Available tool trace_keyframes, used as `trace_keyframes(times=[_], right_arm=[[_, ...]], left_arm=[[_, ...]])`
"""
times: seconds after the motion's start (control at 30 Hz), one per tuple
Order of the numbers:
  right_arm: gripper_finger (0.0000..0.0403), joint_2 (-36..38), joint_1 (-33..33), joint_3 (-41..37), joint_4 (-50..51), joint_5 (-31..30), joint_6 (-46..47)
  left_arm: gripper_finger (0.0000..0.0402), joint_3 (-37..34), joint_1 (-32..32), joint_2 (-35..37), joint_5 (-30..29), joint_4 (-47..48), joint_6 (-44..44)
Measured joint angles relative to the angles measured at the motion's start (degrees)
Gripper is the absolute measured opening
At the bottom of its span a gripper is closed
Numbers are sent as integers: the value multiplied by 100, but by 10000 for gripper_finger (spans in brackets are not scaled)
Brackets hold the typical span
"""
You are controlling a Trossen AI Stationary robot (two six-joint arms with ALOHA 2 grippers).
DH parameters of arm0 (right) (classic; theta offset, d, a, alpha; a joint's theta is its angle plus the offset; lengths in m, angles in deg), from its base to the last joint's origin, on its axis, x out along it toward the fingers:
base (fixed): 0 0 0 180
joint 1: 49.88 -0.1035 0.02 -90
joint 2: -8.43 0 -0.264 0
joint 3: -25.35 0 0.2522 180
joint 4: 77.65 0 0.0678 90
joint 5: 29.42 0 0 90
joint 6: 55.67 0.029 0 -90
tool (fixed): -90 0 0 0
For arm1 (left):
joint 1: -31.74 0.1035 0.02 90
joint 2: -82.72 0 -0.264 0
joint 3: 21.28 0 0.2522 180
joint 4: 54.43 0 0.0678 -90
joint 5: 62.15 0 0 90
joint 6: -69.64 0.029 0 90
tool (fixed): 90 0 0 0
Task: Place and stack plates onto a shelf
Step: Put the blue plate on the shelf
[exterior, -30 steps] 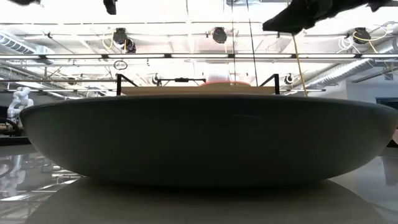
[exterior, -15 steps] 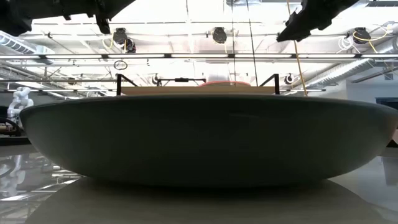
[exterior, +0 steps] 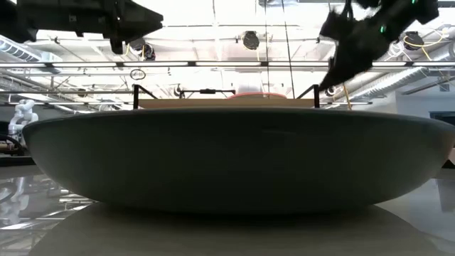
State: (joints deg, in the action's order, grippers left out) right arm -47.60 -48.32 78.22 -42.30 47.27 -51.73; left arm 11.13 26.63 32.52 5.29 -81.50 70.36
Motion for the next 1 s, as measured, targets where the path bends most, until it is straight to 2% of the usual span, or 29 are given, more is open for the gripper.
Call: trace_keyframes(times=[0.17,0.27,0.47,0.63,0.8,1.0], right_arm=[[122,-394,-2,-346,-135,-181,94],[122,-533,-2,-369,-8,-126,715],[122,-605,198,-369,790,-51,1471],[122,-605,515,-369,1592,-569,2050],[125,-605,773,-369,1671,-927,1757],[138,-605,1174,-369,1499,-924,1246]], left_arm=[[115,0,-4,0,2,30,25],[115,0,-4,-4,2,37,4],[115,0,-6,-4,3,51,7],[115,0,-6,-4,4,85,-101],[115,2,-6,-4,7,302,-114],[115,2,-6,-4,2,441,-103]])
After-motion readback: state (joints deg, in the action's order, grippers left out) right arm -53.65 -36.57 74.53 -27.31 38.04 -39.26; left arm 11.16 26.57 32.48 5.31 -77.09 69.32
